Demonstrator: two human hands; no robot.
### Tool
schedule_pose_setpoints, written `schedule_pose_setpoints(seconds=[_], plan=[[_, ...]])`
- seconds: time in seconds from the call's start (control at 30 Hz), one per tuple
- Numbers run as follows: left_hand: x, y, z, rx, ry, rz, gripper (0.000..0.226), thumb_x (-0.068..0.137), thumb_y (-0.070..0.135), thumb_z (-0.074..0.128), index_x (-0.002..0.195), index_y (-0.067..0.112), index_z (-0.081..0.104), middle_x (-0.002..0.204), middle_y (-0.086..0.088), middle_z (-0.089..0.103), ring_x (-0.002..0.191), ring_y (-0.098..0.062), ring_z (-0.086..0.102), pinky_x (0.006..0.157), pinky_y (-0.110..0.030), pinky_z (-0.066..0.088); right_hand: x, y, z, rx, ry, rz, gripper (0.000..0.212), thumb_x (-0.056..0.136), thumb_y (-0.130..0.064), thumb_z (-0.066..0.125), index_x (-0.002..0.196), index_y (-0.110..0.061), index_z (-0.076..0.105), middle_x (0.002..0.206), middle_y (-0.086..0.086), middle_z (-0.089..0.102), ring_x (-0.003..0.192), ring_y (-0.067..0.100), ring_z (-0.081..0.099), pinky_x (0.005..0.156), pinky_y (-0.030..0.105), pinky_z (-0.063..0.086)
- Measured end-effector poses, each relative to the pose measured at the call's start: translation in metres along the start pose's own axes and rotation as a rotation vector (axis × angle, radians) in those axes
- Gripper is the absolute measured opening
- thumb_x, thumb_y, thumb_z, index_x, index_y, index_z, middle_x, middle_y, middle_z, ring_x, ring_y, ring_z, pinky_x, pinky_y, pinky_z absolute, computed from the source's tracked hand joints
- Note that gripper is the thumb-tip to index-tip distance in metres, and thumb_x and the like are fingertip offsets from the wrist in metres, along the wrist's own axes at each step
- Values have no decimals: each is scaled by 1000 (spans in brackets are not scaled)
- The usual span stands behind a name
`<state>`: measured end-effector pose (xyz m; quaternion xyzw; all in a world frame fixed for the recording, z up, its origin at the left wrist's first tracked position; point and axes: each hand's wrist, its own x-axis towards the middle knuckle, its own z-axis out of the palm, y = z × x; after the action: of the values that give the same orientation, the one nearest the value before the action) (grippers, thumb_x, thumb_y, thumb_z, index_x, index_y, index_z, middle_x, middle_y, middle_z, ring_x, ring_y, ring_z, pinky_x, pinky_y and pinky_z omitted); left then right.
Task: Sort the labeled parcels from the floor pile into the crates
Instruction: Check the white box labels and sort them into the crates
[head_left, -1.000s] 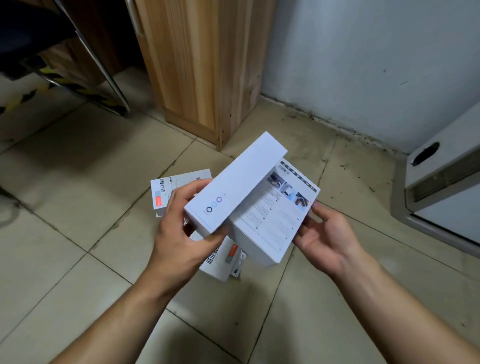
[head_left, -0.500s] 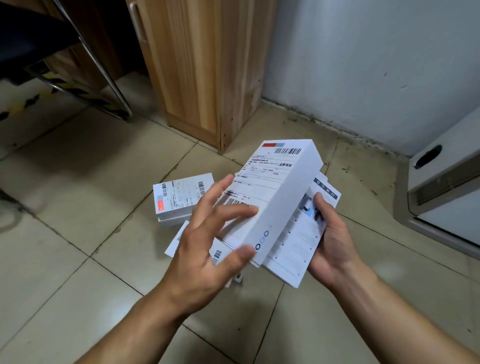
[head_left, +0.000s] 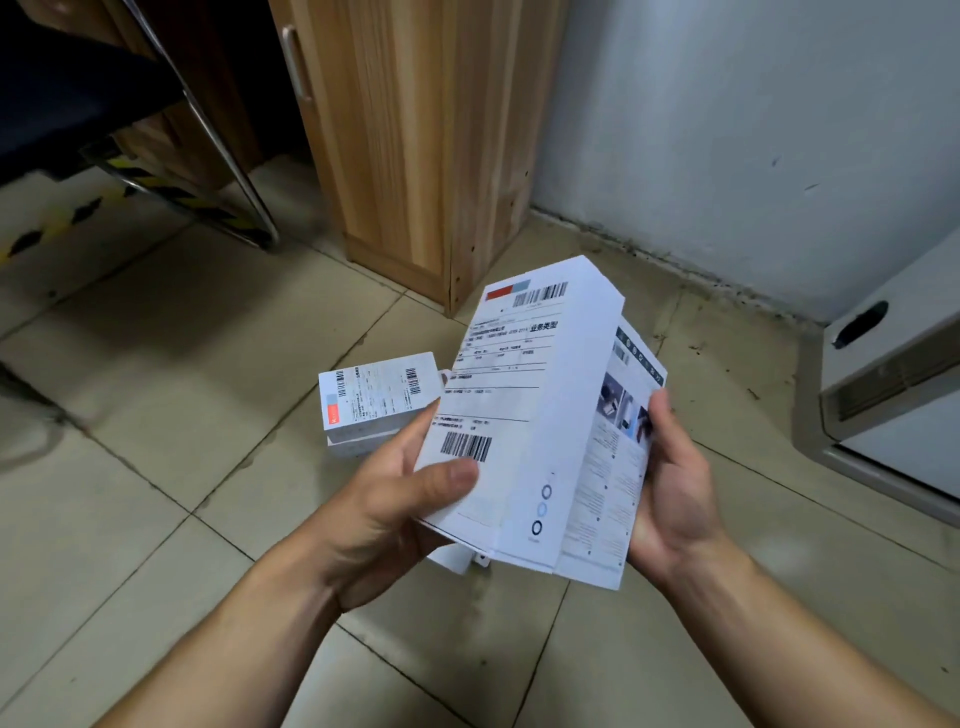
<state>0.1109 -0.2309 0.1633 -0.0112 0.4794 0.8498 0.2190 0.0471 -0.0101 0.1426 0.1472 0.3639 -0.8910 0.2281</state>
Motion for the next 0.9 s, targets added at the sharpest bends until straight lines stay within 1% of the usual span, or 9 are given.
schedule_pose_setpoints(seconds=[0.07, 0.17, 0.27, 0.43, 0.63, 0.7, 0.77, 0.8, 0.9], plan=[[-1, 2, -5, -76, 74, 6, 79, 64, 36, 93, 135, 26, 62, 138, -9, 63, 115, -27, 67, 87, -43, 59, 0, -2, 1, -6, 16, -12, 49, 98, -54, 44, 116, -23, 78, 125, 9, 72, 109, 30, 71, 100, 55, 52], [1, 3, -12, -103, 226, 26, 66, 66, 32, 85, 129, 28, 68, 137, -8, 65, 111, -27, 67, 100, -63, 47, 0, -4, 0, -11, 62, -35, 51, 102, -55, 40, 113, -24, 79, 121, 6, 74, 108, 30, 71, 103, 56, 50], [0, 3, -14, -84, 286, 15, 60, 68, 35, 75, 127, 29, 68, 134, -8, 67, 108, -28, 66, 104, -67, 39, 2, -5, 1, -20, 80, -31, 51, 104, -55, 39, 108, -25, 80, 114, 5, 75, 103, 29, 73, 102, 53, 51], [-3, 9, -23, -35, 297, 14, 63, 65, 33, 75, 128, 27, 68, 131, -8, 68, 99, -24, 70, 79, -44, 59, 2, -3, 4, -31, 125, 27, 55, 103, -58, 39, 128, -21, 71, 127, 9, 71, 110, 32, 70, 91, 50, 59], [-1, 10, -25, 134, 255, 6, 64, 71, 27, 76, 133, 31, 62, 131, -6, 69, 108, -27, 70, 75, -35, 60, 5, -2, 5, -17, 243, 23, 50, 107, -46, 43, 145, -15, 55, 135, 14, 66, 116, 32, 68, 82, 48, 62], [1, 3, -18, 174, 215, -23, 70, 67, 32, 78, 134, 33, 59, 131, -5, 69, 113, -30, 69, 81, -39, 57, 1, 0, 13, -22, 275, 34, 45, 105, -35, 51, 144, -12, 53, 116, 8, 71, 94, 27, 70, 68, 38, 61], [4, -2, -13, 184, 206, -23, 69, 67, 34, 78, 133, 35, 59, 131, -3, 69, 115, -30, 68, 87, -43, 53, 0, -2, 14, -47, 296, 44, 19, 105, -22, 52, 100, -6, 62, 66, 1, 67, 52, 15, 65, 47, 22, 52], [4, -3, -11, 189, 211, -17, 68, 66, 35, 78, 132, 36, 59, 130, -2, 69, 114, -29, 69, 87, -43, 52, -1, -3, 14, -67, 330, 6, 26, 106, -16, 48, 81, -11, 51, 47, -2, 57, 35, 11, 55, 38, 16, 44], [7, -5, -9, 209, 229, -3, 69, 66, 36, 79, 132, 37, 58, 128, 1, 71, 112, -26, 71, 84, -40, 55, -5, -6, 18, -204, 334, -53, 17, 104, -18, 50, 88, -14, 54, 57, 2, 64, 44, 17, 58, 52, 21, 50]])
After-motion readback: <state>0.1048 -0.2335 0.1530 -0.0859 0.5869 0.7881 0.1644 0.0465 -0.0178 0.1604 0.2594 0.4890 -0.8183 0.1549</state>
